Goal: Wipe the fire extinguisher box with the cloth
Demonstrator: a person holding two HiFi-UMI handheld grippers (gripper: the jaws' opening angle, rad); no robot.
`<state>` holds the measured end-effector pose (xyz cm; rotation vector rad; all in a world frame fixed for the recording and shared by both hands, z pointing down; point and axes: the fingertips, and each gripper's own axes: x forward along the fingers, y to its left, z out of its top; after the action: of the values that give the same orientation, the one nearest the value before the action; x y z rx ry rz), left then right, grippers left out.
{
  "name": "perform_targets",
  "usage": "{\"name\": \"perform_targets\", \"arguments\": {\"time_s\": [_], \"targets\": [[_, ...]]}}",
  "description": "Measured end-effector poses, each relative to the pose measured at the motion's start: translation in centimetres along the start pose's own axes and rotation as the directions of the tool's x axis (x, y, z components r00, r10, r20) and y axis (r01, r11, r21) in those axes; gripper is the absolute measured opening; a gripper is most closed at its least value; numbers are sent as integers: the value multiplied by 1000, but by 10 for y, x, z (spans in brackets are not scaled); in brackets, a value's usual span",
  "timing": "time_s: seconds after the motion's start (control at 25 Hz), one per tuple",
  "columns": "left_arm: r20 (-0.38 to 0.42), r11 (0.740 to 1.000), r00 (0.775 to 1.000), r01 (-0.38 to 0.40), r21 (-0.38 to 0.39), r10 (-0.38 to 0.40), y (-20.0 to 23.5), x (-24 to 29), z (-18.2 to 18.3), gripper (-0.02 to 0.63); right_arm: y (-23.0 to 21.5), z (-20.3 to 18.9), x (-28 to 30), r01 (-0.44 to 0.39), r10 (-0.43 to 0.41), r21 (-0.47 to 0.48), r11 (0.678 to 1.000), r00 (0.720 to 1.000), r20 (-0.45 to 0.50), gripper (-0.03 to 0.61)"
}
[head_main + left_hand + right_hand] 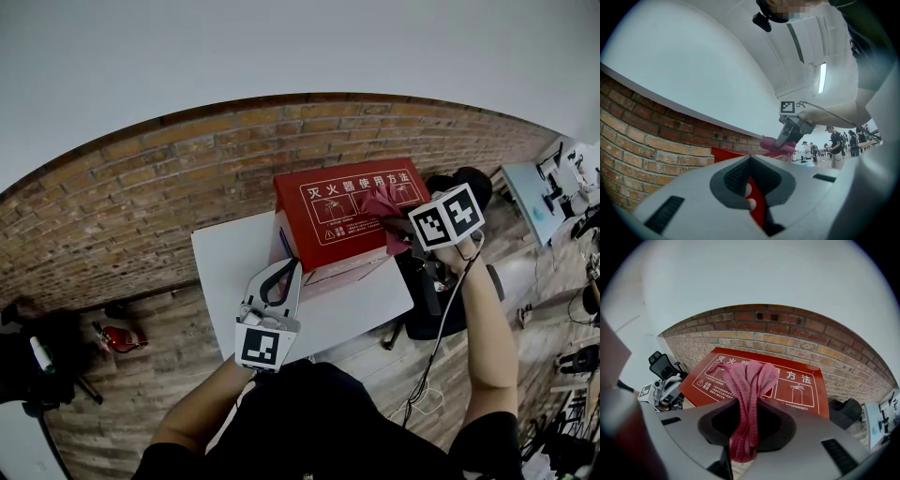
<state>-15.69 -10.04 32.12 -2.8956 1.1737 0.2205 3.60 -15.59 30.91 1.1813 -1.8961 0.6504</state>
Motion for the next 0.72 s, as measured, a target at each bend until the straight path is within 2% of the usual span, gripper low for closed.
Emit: {"name": "perform_targets", "arguments": {"time_s": [0.32,0.72], "targets": [[3,1000,1000,8,-2,-8,0,-1,1,32,19,7,3,-25,25,-20,999,1000,-3,100],[10,1000,1000,14,-8,-14,1,-1,1,32,53,17,11,-100,100,-47,994,995,7,100]]}}
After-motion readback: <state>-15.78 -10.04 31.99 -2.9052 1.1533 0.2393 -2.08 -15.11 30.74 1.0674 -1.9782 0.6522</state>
